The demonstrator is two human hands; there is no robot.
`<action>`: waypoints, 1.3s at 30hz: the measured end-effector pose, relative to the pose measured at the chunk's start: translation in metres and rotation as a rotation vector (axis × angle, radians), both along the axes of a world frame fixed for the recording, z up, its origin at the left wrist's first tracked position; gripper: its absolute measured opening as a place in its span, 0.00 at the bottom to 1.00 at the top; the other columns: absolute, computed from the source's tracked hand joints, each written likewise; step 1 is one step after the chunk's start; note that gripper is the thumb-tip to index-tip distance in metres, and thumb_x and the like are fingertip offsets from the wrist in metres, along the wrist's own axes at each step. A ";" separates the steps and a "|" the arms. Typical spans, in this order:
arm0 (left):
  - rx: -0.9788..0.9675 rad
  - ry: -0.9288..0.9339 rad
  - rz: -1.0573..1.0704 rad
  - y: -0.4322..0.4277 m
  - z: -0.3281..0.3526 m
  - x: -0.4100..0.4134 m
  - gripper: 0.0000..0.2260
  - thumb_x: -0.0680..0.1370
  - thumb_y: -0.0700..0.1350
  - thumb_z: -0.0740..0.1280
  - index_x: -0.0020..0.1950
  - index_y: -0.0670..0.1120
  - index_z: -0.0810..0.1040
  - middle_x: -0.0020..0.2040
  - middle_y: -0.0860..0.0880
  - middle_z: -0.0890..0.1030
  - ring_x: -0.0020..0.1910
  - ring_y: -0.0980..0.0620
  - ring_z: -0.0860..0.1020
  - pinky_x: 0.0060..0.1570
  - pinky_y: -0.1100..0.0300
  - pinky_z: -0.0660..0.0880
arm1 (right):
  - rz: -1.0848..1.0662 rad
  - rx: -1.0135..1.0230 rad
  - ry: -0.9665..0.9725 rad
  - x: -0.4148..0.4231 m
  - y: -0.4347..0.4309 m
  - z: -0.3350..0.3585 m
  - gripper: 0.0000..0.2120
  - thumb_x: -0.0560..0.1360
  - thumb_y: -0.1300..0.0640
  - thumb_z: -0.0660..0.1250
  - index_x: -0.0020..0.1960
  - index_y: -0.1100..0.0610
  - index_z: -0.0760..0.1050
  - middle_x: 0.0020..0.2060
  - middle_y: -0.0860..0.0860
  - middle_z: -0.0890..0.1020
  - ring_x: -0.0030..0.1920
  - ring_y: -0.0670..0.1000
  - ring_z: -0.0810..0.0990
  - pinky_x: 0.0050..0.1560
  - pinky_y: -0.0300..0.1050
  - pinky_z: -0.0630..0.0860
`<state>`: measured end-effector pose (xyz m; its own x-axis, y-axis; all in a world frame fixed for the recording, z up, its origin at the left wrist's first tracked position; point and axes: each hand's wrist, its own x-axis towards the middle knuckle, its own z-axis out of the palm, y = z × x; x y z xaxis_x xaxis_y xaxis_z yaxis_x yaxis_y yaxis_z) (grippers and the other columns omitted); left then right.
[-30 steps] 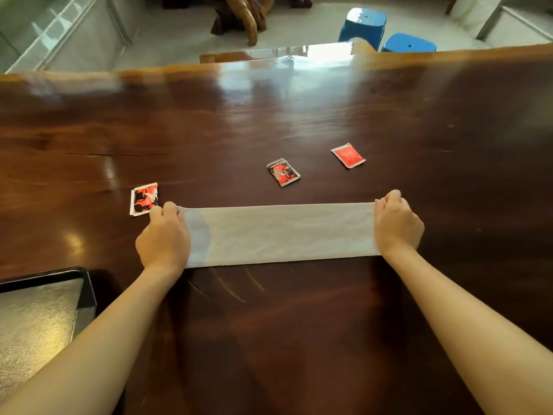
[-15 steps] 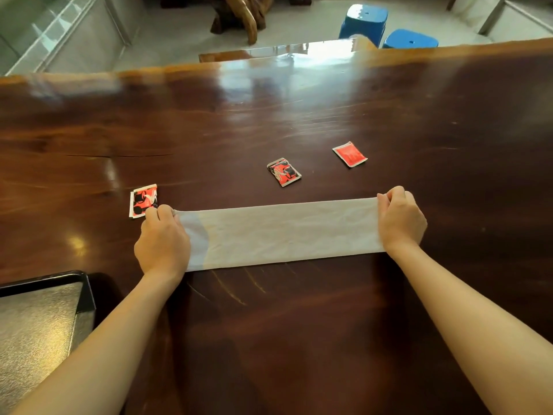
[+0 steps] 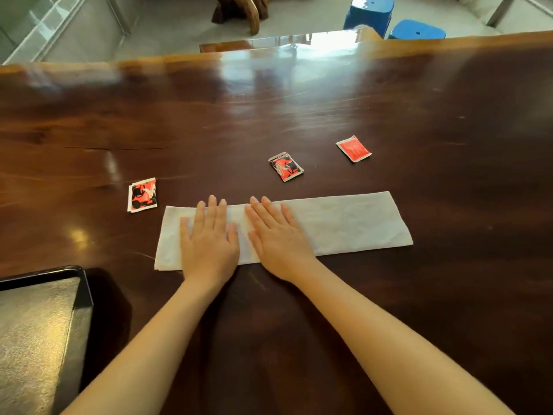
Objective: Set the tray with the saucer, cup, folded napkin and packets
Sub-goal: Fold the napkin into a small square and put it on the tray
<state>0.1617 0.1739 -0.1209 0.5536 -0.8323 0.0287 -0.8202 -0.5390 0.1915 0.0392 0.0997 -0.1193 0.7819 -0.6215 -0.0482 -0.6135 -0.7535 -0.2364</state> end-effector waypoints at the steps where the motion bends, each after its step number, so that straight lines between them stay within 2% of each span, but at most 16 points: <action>1: 0.008 -0.005 0.010 0.005 -0.002 0.009 0.25 0.81 0.54 0.49 0.76 0.47 0.53 0.78 0.48 0.54 0.77 0.50 0.50 0.73 0.49 0.46 | -0.010 -0.011 0.009 -0.005 -0.005 -0.001 0.26 0.81 0.46 0.43 0.76 0.52 0.44 0.77 0.48 0.46 0.76 0.49 0.42 0.74 0.51 0.38; 5: 0.011 0.005 -0.005 0.017 0.001 0.031 0.28 0.80 0.55 0.51 0.76 0.42 0.55 0.78 0.44 0.55 0.77 0.48 0.51 0.75 0.54 0.45 | -0.108 -0.014 0.060 -0.048 -0.039 0.000 0.27 0.80 0.44 0.42 0.76 0.49 0.42 0.77 0.45 0.45 0.76 0.47 0.41 0.74 0.50 0.37; 12: 0.012 -0.004 -0.003 0.018 0.006 0.028 0.28 0.80 0.56 0.50 0.76 0.42 0.54 0.78 0.45 0.54 0.77 0.50 0.50 0.74 0.57 0.43 | -0.282 -0.029 0.131 -0.123 -0.086 0.005 0.26 0.80 0.45 0.42 0.76 0.50 0.42 0.77 0.45 0.45 0.75 0.45 0.40 0.74 0.49 0.37; 18: 0.013 -0.023 -0.010 0.019 0.002 0.031 0.30 0.79 0.59 0.49 0.76 0.43 0.53 0.78 0.46 0.53 0.77 0.51 0.49 0.75 0.56 0.44 | -0.328 -0.050 0.129 -0.137 -0.093 0.001 0.28 0.79 0.43 0.40 0.76 0.52 0.41 0.76 0.47 0.43 0.75 0.44 0.39 0.74 0.46 0.36; 22: 0.051 -0.072 -0.007 0.026 0.001 0.039 0.34 0.77 0.64 0.44 0.77 0.44 0.52 0.78 0.46 0.52 0.77 0.51 0.48 0.74 0.55 0.44 | -0.330 -0.051 0.113 -0.137 -0.094 0.000 0.28 0.79 0.44 0.41 0.76 0.52 0.41 0.76 0.47 0.43 0.75 0.44 0.40 0.74 0.44 0.36; 26: 0.061 -0.062 -0.007 0.028 0.001 0.041 0.36 0.75 0.66 0.39 0.77 0.45 0.50 0.78 0.47 0.50 0.77 0.51 0.47 0.74 0.54 0.44 | -0.435 -0.046 0.095 -0.136 -0.095 0.002 0.26 0.81 0.49 0.43 0.76 0.57 0.44 0.77 0.51 0.47 0.76 0.47 0.44 0.75 0.46 0.40; 29: 0.063 -0.061 -0.008 0.027 0.000 0.041 0.35 0.76 0.65 0.41 0.77 0.45 0.49 0.78 0.47 0.50 0.77 0.51 0.47 0.74 0.53 0.44 | -0.638 -0.038 -0.007 -0.137 -0.093 0.006 0.25 0.81 0.53 0.46 0.75 0.61 0.49 0.76 0.56 0.53 0.76 0.53 0.51 0.75 0.49 0.48; 30: 0.062 -0.060 -0.006 0.027 0.000 0.041 0.34 0.77 0.65 0.42 0.77 0.45 0.49 0.78 0.47 0.50 0.77 0.51 0.47 0.74 0.53 0.44 | -0.725 -0.057 -0.048 -0.138 -0.090 0.009 0.25 0.80 0.54 0.48 0.74 0.63 0.53 0.74 0.59 0.58 0.74 0.56 0.56 0.73 0.52 0.54; 32: 0.055 -0.063 -0.008 0.028 -0.002 0.042 0.34 0.77 0.64 0.43 0.77 0.45 0.49 0.78 0.47 0.50 0.77 0.51 0.46 0.74 0.53 0.44 | -0.841 -0.192 -0.031 -0.141 -0.084 0.016 0.22 0.79 0.53 0.53 0.66 0.66 0.64 0.65 0.64 0.70 0.64 0.62 0.67 0.62 0.56 0.66; 34: 0.056 -0.057 -0.013 0.028 -0.002 0.042 0.34 0.77 0.64 0.43 0.77 0.45 0.49 0.78 0.47 0.50 0.77 0.52 0.46 0.75 0.52 0.44 | -0.858 -0.250 0.072 -0.144 -0.079 0.024 0.19 0.78 0.51 0.56 0.57 0.66 0.69 0.55 0.64 0.73 0.55 0.63 0.71 0.53 0.57 0.70; 36: 0.063 -0.058 -0.013 0.028 -0.003 0.042 0.34 0.77 0.64 0.42 0.77 0.45 0.49 0.78 0.47 0.49 0.77 0.52 0.46 0.75 0.52 0.45 | -0.896 -0.131 0.080 -0.149 -0.082 0.032 0.19 0.77 0.51 0.58 0.58 0.66 0.68 0.55 0.63 0.73 0.55 0.63 0.72 0.49 0.56 0.71; 39: 0.074 -0.058 -0.016 0.027 -0.002 0.042 0.34 0.77 0.64 0.42 0.77 0.45 0.49 0.78 0.47 0.49 0.77 0.52 0.46 0.75 0.52 0.45 | -1.055 0.245 0.032 -0.158 -0.092 0.045 0.22 0.76 0.49 0.61 0.61 0.65 0.66 0.58 0.61 0.73 0.52 0.62 0.77 0.42 0.50 0.71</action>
<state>0.2037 0.2011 -0.1230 0.5395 -0.8420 -0.0014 -0.8374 -0.5367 0.1033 -0.1184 0.0075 -0.0739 -0.1451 -0.9508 -0.2737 -0.9334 0.2233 -0.2809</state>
